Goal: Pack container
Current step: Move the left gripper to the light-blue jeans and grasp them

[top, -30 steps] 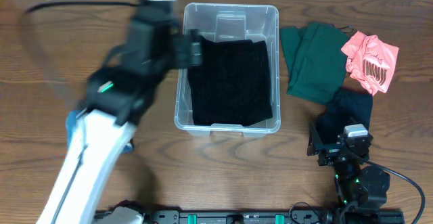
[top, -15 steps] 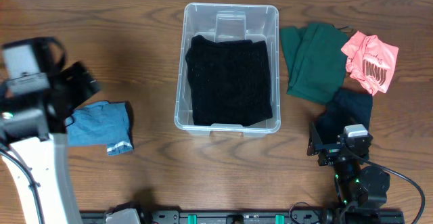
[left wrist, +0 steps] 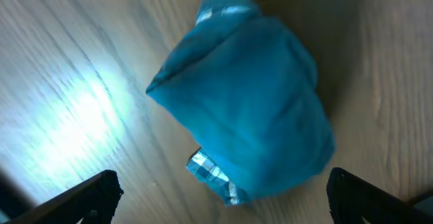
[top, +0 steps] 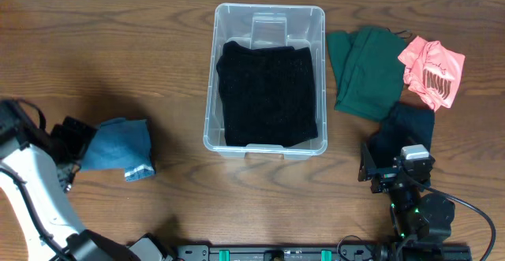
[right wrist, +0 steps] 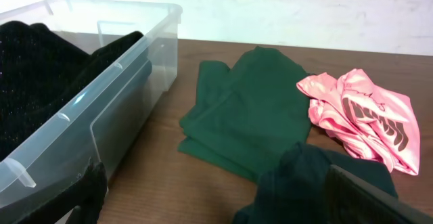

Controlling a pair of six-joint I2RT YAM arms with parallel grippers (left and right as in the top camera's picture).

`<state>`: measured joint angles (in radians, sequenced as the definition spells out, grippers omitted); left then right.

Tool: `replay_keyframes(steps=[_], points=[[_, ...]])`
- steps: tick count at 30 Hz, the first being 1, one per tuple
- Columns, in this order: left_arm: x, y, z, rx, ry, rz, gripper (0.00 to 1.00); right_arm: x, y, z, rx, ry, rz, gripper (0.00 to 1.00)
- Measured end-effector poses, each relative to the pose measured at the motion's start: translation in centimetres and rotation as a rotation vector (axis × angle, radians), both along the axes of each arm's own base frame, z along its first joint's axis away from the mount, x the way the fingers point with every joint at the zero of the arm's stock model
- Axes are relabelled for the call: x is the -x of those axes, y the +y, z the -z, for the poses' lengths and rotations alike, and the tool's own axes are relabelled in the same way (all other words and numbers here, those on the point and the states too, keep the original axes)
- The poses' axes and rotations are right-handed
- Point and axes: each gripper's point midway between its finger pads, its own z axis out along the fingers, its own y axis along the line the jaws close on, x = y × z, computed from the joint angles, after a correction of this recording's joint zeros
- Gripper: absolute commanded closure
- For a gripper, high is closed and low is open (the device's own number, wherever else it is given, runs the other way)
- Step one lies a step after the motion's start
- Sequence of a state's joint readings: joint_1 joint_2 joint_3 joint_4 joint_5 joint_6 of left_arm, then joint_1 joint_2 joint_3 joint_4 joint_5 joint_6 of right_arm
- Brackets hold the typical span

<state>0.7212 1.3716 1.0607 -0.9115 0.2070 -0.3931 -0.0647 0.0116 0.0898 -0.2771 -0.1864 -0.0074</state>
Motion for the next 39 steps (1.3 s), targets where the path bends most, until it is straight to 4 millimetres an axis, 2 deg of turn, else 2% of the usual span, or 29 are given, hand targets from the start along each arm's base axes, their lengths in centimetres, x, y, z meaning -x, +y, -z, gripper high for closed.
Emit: replay_keyframes(steps=[3, 12, 17, 23, 29, 31, 35, 39], points=[[0.3, -0.3, 2.5, 0.044, -0.034, -0.005, 0.02, 0.0, 0.0, 0.0, 0.000, 0.000, 0.000, 0.01], [1.0, -1.9, 6.9, 0.077, -0.052, 0.019, 0.01, 0.0, 0.0, 0.0, 0.000, 0.000, 0.000, 0.01], [1.5, -1.5, 8.4, 0.039, -0.039, 0.007, 0.02, 0.0, 0.0, 0.0, 0.000, 0.000, 0.000, 0.01], [0.4, 0.0, 8.6, -0.037, -0.095, 0.005, 0.02, 0.0, 0.0, 0.0, 0.000, 0.000, 0.000, 0.01], [-0.8, 0.3, 10.4, -0.014, -0.123, 0.016, 0.01, 0.0, 0.0, 0.0, 0.000, 0.000, 0.000, 0.01], [-1.7, 0.4, 10.6, -0.005, -0.158, 0.025, 0.08, 0.0, 0.0, 0.0, 0.000, 0.000, 0.000, 0.01], [-2.7, 0.1, 10.8, 0.028, -0.201, 0.039, 0.39, 0.0, 0.0, 0.0, 0.000, 0.000, 0.000, 0.01], [-3.0, -0.2, 10.7, 0.046, -0.220, 0.049, 0.59, 0.0, 0.0, 0.0, 0.000, 0.000, 0.000, 0.01]])
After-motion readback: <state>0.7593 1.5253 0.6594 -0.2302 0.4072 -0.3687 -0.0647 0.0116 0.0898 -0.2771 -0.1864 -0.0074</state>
